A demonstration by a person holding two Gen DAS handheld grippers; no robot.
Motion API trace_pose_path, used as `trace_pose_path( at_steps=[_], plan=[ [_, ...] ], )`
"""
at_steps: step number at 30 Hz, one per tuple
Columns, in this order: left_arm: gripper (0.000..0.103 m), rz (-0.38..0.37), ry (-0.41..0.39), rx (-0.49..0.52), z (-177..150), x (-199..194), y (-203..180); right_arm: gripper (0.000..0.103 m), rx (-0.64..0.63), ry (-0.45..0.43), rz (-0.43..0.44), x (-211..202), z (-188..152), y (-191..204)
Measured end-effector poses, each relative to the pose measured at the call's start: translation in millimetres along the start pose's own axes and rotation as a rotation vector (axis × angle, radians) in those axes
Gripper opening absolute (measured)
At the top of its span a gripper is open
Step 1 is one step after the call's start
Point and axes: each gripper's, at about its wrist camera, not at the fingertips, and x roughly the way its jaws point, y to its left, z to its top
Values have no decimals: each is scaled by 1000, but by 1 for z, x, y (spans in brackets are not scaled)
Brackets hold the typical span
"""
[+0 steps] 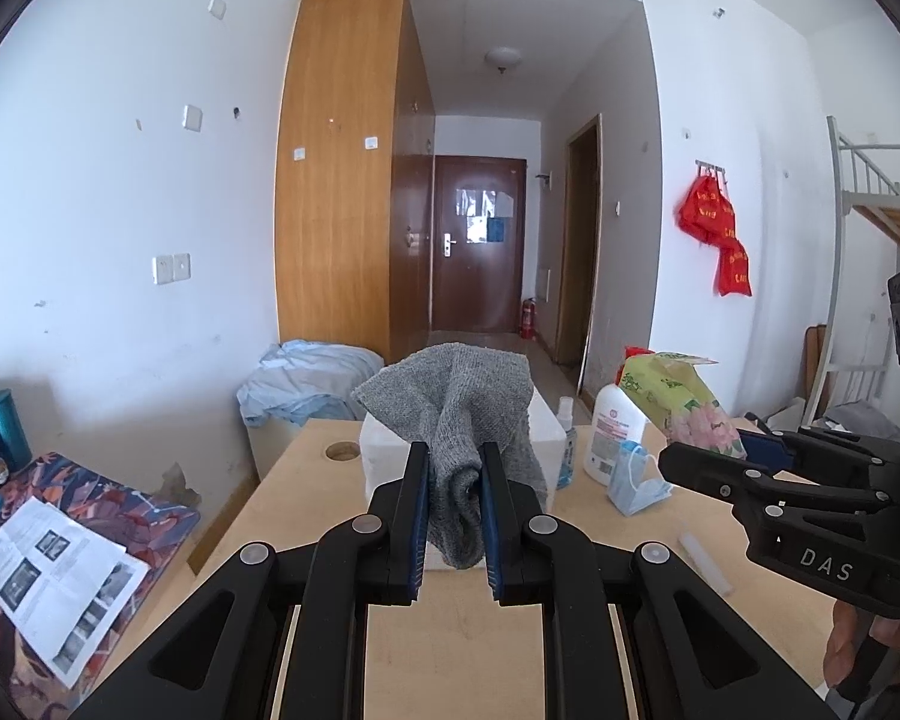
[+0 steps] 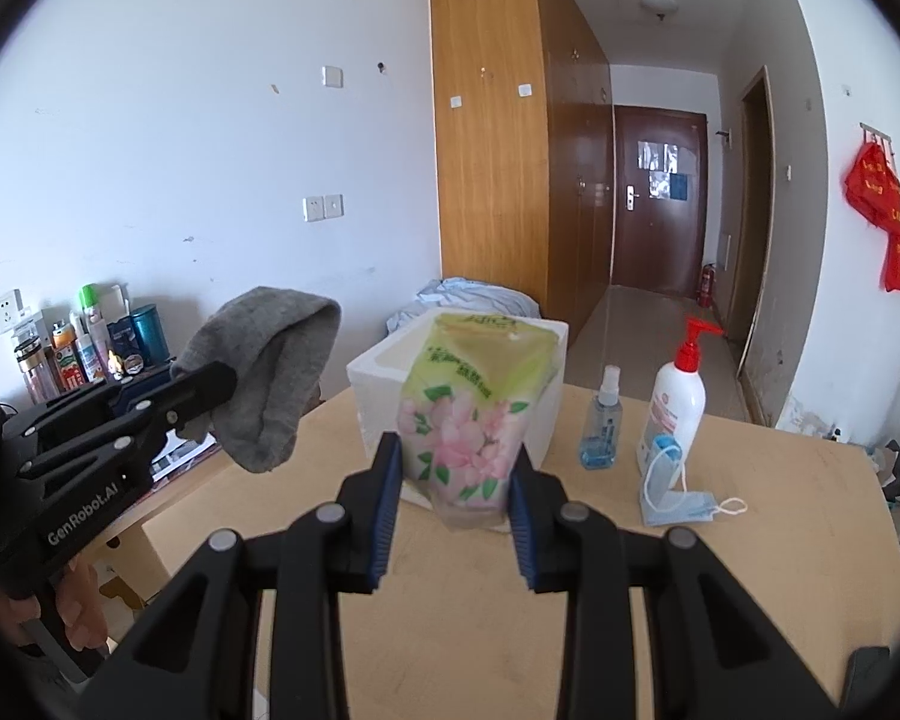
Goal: Organize soft objects
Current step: 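Lift and carry the sock and tissue pack with both tools over the foam box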
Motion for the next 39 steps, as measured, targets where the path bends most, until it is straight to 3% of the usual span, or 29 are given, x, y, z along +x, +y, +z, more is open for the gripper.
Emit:
trace_pose_path(
  at_steps=[39],
  plan=[
    [16,-23,126,-7,47,161,33,37,-61,127,25,132,60,-18]
  ],
)
